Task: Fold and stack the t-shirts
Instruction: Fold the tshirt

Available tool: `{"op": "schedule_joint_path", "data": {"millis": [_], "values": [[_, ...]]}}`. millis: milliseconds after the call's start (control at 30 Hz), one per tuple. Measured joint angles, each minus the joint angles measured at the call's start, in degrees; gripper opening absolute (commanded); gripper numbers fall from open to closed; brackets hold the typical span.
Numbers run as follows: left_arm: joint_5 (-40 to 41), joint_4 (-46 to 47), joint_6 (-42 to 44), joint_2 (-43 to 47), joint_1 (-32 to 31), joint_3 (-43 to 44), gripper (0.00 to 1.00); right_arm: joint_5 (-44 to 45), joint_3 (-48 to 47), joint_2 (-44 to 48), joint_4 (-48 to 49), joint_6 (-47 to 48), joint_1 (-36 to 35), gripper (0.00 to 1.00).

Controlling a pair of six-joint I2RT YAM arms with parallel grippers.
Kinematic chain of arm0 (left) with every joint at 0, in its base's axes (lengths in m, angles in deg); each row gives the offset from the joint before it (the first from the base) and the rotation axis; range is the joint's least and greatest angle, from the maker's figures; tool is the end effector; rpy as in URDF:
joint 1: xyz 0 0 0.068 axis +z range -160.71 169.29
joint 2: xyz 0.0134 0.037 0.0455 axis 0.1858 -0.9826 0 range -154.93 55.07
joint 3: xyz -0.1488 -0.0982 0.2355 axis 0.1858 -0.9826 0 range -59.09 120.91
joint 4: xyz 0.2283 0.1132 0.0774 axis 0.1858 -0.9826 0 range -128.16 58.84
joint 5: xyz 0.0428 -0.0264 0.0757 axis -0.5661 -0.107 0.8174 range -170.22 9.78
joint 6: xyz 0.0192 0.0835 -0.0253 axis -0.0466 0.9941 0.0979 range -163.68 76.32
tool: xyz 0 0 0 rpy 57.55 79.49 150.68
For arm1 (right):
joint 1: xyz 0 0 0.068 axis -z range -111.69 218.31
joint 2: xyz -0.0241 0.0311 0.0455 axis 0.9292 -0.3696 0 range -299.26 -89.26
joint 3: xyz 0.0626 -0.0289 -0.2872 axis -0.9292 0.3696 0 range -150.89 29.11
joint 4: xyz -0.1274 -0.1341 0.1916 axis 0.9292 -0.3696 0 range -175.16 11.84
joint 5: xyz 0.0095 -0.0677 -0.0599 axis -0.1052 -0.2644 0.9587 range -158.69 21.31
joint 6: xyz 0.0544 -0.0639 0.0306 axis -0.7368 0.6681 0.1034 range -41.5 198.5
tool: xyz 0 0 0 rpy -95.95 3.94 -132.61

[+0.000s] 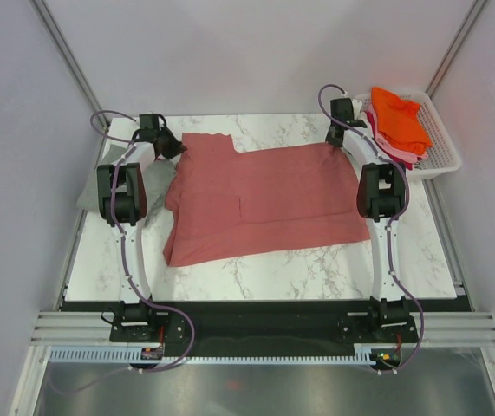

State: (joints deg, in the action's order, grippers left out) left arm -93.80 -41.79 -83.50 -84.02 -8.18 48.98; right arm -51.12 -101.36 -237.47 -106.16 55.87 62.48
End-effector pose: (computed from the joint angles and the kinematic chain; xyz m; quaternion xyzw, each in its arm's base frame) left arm 0.5958 0.0075 0.1235 -0.2821 0.8623 -0.2322 0.3508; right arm 0.6245 0.0396 0.1384 0.1907 0.8972 -0.0456 0.3957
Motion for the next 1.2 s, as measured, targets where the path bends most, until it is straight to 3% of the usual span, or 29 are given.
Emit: {"op": "schedule_joint_path", "data": {"millis": [300, 667, 1200], "values": [[2.21, -0.35, 2.40, 2.40, -1.44, -1.66, 0.02, -0.98, 5.22, 5.79, -0.79, 0.37, -1.11, 0.03], [4.31, 0.85, 4.37, 11.91, -2.01, -8.39, 0.02, -1.14, 11.19, 12.26, -0.79, -0.09, -1.36, 0.03], [4.02, 10.27, 6.34, 28.28, -2.01, -30.21, 0.02, -3.67, 21.99, 23.04, -1.11, -1.66, -0.24, 0.00]]}}
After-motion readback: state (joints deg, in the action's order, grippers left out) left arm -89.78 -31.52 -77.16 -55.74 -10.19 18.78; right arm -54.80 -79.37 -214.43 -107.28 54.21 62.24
